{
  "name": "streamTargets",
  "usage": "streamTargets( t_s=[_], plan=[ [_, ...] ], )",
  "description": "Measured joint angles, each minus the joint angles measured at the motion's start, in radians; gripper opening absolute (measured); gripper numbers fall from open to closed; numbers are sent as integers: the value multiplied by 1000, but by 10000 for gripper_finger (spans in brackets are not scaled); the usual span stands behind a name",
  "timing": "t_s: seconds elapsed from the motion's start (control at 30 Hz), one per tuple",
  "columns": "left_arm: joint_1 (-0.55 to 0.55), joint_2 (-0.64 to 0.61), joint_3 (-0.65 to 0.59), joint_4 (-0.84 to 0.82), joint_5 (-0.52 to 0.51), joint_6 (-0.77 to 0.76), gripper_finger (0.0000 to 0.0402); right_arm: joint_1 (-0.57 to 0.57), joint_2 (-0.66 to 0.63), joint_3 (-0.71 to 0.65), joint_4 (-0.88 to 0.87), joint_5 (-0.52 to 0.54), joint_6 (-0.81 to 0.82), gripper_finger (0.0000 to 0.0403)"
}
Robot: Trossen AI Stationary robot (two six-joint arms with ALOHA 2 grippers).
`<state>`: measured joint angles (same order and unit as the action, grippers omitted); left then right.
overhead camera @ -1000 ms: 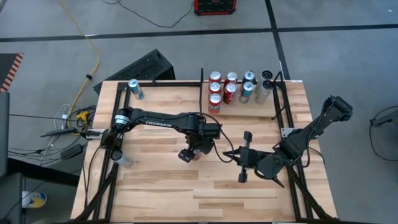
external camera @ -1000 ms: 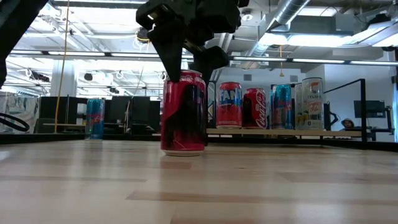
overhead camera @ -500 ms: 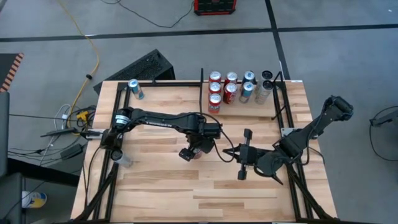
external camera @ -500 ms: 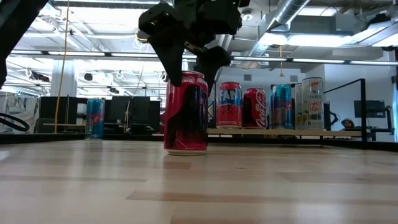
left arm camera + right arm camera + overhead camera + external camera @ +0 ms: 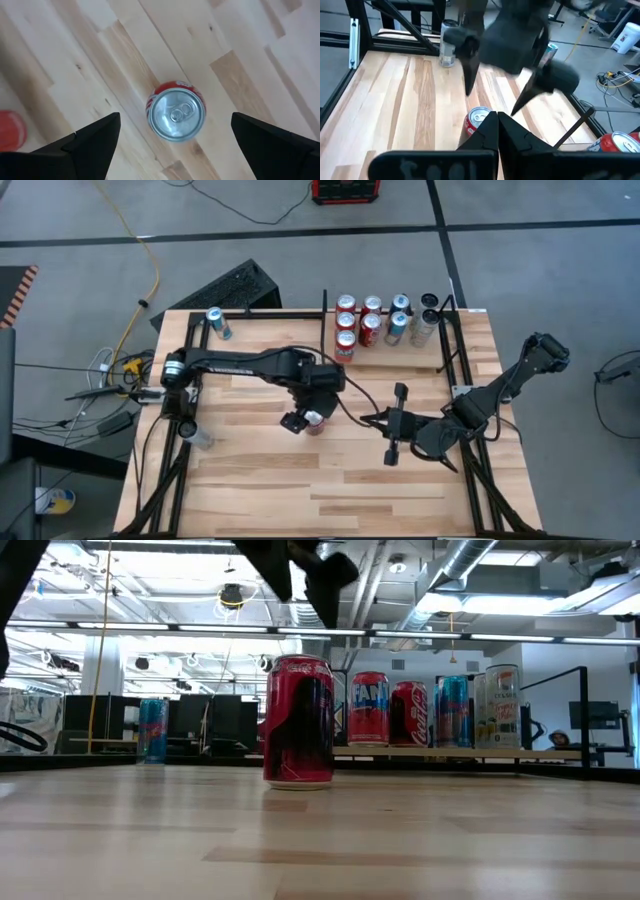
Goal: Place canned beverage on shelf
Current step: Put the red-white soda can on the shelf aligned with the other soda cans
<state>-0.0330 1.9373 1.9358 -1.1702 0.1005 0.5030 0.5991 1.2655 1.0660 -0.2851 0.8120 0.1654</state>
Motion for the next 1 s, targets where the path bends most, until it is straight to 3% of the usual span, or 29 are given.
streamTargets(
  t_s=[0.27,0.43,0.63,1.0],
  plan=[
    [1,-152,0,-96,-4,-70,366,-26,-13,0,4,-8,-17,23],
    [2,-318,-98,-113,-5,-124,366,-102,-12,0,3,-113,-21,23],
    [11,-655,-418,56,-36,-211,367,-164,-8,-8,44,-160,-79,23],
    [15,-1317,-1100,686,-33,-280,366,-219,77,-8,214,-210,-109,23]
  ],
)
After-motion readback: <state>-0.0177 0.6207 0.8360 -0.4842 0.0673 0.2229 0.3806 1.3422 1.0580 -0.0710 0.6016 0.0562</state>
